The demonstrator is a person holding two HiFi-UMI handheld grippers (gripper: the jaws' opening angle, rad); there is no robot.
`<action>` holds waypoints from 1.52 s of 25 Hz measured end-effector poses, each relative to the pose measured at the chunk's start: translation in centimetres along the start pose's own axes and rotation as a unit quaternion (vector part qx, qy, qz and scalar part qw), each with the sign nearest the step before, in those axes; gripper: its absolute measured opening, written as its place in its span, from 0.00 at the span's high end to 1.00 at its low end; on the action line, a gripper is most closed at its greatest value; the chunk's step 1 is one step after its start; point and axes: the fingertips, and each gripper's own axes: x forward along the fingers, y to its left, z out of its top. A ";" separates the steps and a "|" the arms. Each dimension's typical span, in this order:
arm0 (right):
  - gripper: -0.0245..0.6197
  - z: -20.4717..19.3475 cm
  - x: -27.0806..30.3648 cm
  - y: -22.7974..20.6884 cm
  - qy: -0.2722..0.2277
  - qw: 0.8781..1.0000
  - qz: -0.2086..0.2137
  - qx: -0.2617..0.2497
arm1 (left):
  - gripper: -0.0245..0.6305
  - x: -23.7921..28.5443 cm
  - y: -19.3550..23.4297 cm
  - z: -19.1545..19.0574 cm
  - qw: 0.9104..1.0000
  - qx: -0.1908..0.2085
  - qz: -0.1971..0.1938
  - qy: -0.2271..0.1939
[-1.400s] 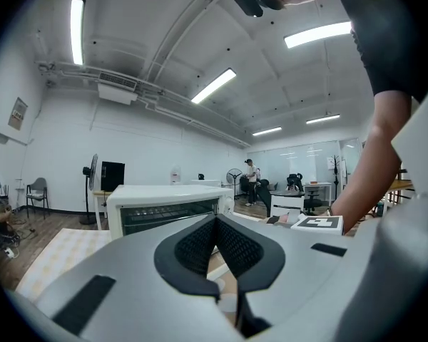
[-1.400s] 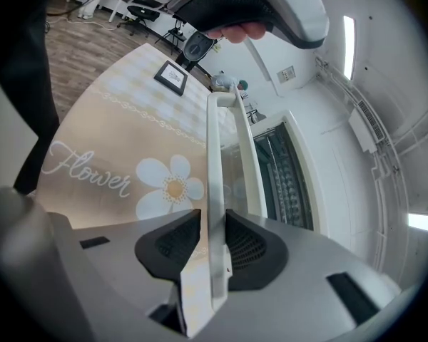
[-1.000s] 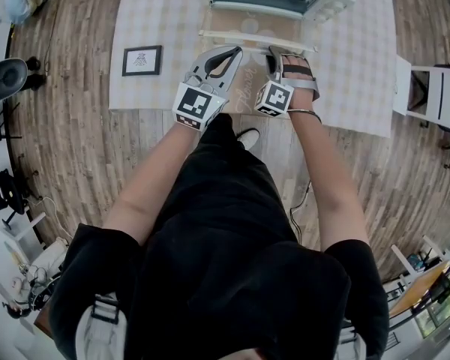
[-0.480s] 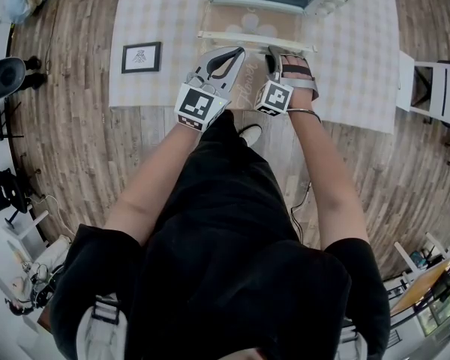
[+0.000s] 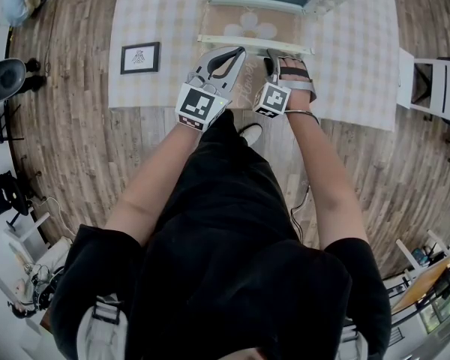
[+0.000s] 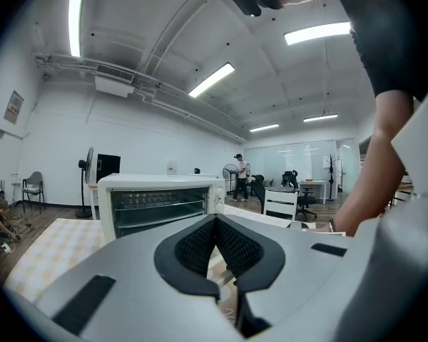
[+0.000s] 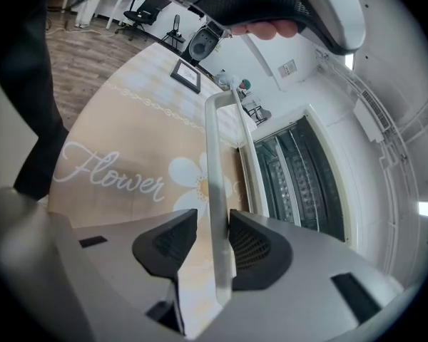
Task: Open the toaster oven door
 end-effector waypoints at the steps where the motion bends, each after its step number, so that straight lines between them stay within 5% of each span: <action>1: 0.75 0.0 0.0 0.2 0.002 1.000 0.003 -0.001 | 0.94 -0.1 0.0 -0.1 1.000 0.000 0.000 0.001; 38: 0.68 -1.0 1.5 4.9 0.015 0.999 0.032 -0.008 | 0.94 -1.1 -0.5 -0.8 1.000 0.002 0.004 0.012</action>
